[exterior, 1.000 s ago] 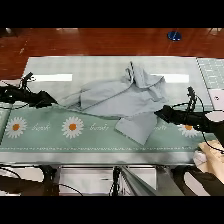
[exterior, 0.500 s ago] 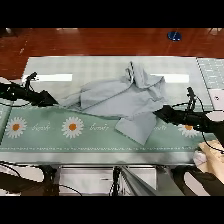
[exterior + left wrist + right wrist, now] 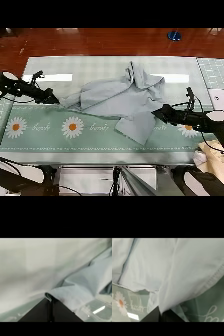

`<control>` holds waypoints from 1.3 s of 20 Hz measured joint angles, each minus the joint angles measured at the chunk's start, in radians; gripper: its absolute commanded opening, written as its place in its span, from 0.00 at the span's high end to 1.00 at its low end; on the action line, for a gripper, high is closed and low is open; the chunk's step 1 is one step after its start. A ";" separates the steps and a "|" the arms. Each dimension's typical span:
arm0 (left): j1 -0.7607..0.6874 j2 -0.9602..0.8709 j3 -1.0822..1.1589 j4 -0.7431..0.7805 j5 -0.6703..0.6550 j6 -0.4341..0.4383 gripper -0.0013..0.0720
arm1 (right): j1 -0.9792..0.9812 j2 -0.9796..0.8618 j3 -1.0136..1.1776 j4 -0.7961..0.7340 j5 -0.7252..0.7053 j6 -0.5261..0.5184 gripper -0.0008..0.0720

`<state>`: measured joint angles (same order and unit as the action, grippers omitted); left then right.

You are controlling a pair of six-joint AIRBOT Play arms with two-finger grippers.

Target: Fold the shirts.

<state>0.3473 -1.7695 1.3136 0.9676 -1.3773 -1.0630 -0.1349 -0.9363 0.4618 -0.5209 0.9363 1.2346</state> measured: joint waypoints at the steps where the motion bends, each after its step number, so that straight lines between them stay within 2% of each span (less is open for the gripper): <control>1: 0.008 0.023 0.010 -0.017 -0.016 -0.002 0.96 | 0.000 0.005 0.008 0.022 0.004 -0.010 0.95; 5: 0.060 0.186 0.044 -0.183 -0.062 -0.002 0.96 | 0.000 0.064 0.135 0.090 0.065 -0.037 0.95; 9: 0.127 0.449 0.082 -0.389 -0.047 -0.011 0.96 | 0.000 0.150 0.452 0.113 0.108 -0.010 0.96; 13: 0.227 0.746 0.174 -0.579 0.161 -0.049 0.96 | -0.001 0.189 0.920 0.050 0.025 0.054 0.96; 17: 0.287 1.002 0.295 -0.658 0.347 -0.070 0.96 | -0.001 0.199 1.344 -0.220 -0.045 0.205 0.96; 19: 0.299 1.112 0.332 -0.665 0.441 -0.075 0.96 | -0.001 0.203 1.489 -0.370 -0.023 0.295 0.96; 21: 0.301 1.205 0.360 -0.635 0.471 -0.104 0.96 | -0.001 0.206 1.570 -0.456 0.042 0.356 0.96; 23: 0.288 1.280 0.386 -0.521 0.480 -0.179 0.96 | -0.001 0.217 1.616 -0.520 0.132 0.399 0.96; 26: 0.230 1.354 0.435 -0.318 0.386 -0.320 0.96 | -0.001 0.240 1.648 -0.599 0.291 0.450 0.96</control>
<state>0.5770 -0.4152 1.7485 0.6495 -0.9909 -1.3827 -0.1360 -0.6964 2.1094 -1.1202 1.2274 1.6848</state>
